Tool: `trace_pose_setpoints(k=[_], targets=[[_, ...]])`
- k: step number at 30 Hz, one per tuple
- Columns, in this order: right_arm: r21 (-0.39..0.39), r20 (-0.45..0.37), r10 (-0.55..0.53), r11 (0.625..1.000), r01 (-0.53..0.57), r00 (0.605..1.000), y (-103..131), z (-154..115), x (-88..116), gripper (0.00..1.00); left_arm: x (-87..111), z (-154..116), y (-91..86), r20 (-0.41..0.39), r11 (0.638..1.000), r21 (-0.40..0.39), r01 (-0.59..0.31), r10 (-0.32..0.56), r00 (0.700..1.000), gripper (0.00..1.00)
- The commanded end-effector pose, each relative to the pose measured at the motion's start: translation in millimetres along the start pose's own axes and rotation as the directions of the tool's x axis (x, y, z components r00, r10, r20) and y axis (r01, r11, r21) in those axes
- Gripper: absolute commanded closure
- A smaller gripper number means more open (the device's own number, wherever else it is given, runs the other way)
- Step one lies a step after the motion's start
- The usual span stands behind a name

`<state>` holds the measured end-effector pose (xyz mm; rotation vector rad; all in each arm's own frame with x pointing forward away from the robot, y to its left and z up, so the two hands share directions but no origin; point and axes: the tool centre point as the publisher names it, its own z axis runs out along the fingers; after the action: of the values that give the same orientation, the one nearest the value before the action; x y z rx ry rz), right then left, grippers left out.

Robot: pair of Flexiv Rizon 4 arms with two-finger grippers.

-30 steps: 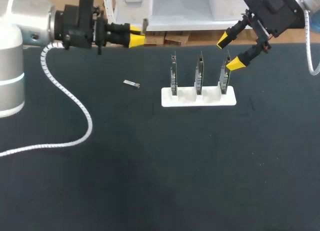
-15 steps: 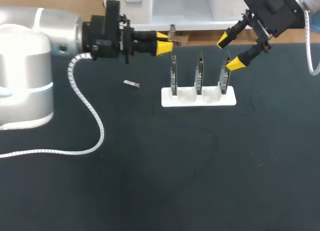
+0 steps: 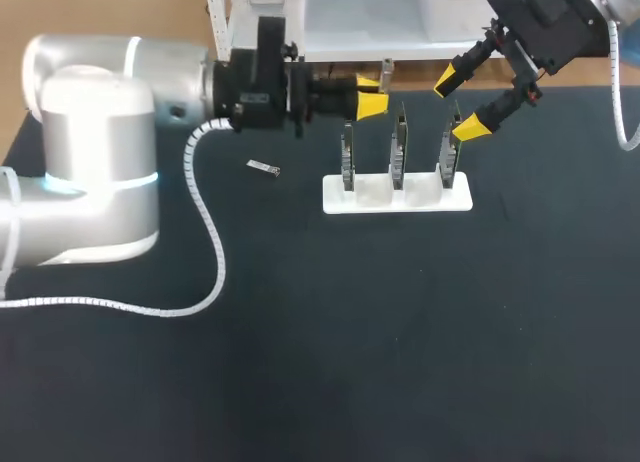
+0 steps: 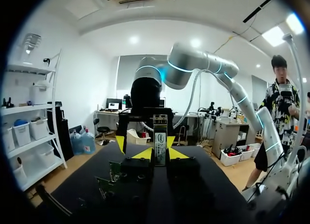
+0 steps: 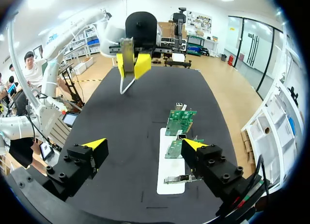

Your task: Pick up the optical module with the left hand, and insert it into the network port with the right hand.

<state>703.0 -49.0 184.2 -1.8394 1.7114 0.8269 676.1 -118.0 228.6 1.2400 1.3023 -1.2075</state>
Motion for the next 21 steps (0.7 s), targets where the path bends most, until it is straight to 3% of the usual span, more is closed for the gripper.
trace_pose_setpoints(k=[1, 9, 16, 21], targets=[[0.001, 0.001, -0.001, 1.0, 0.001, 1.0, 0.4, 0.2, 0.5, 0.0, 5.9, 7.8, 3.5, 0.01, 1.0, 0.001, -0.014, 0.014, 1.0, 1.0], [0.001, 0.001, -0.001, 1.0, 0.001, 1.0, 0.4, 0.2, 0.5, 0.0, 8.7, 16.9, 8.0, 0.022, 1.0, 0.013, -0.021, 0.021, 1.0, 1.0], [0.001, 0.001, -0.001, 1.0, 0.001, 1.0, 0.4, 0.2, 0.5, 0.0, 13.2, 26.0, 13.8, 0.092, 1.0, 0.003, -0.029, 0.029, 0.995, 1.0], [0.001, 0.001, -0.001, 1.0, 0.001, 1.0, 0.4, 0.2, 0.5, 0.0, 11.0, 32.0, 19.3, 0.084, 0.998, 0.009, -0.055, 0.054, 0.995, 1.0]])
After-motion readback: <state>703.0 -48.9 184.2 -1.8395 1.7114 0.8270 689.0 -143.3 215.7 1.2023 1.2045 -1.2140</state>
